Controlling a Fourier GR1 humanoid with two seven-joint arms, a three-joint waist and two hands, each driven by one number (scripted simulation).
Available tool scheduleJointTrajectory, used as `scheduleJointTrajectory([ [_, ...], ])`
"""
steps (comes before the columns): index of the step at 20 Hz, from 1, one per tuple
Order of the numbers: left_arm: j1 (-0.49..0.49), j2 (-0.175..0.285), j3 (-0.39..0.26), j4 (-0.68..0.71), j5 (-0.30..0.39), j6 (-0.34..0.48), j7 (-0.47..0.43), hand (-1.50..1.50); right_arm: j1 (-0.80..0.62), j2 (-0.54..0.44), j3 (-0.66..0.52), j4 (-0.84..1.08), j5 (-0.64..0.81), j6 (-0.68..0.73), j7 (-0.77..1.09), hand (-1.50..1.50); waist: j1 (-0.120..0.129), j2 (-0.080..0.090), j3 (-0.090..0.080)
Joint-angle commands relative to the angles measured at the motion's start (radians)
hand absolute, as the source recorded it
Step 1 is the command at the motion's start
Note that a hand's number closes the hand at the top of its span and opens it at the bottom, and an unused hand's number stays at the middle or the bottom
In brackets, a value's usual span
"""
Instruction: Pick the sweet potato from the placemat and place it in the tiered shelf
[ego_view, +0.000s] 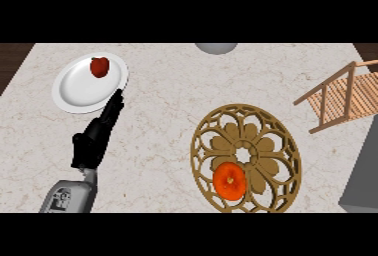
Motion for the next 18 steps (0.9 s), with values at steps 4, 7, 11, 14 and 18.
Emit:
scheduleJointTrajectory([
  [4, -0.043, 0.025, 0.044, 0.025, 0.013, -0.026, 0.005, 0.0, -0.167, -0.138, 0.036, 0.261, 0.093, -0.016, -0.039, 1.5, 0.002, 0.002, 0.001],
  [7, -0.084, -0.005, 0.016, 0.032, -0.002, -0.021, 0.058, 0.0, -0.224, -0.175, 0.052, 0.277, 0.116, -0.052, 0.001, 1.5, 0.0, 0.001, 0.001],
  [11, -0.058, 0.009, 0.047, 0.076, 0.007, -0.032, -0.026, 0.0, -0.311, -0.215, 0.146, 0.481, 0.224, -0.078, -0.155, 1.5, 0.008, 0.004, 0.001],
  [14, -0.087, -0.008, 0.034, 0.025, -0.008, -0.011, 0.034, 0.0, -0.392, -0.237, 0.249, 0.498, 0.286, -0.143, -0.159, 1.5, 0.013, 0.004, 0.001],
  [18, -0.016, -0.036, -0.016, -0.017, -0.032, -0.011, 0.04, 0.0, -0.45, -0.248, 0.303, 0.497, 0.352, -0.198, -0.163, 1.5, 0.009, 0.002, 0.001],
])
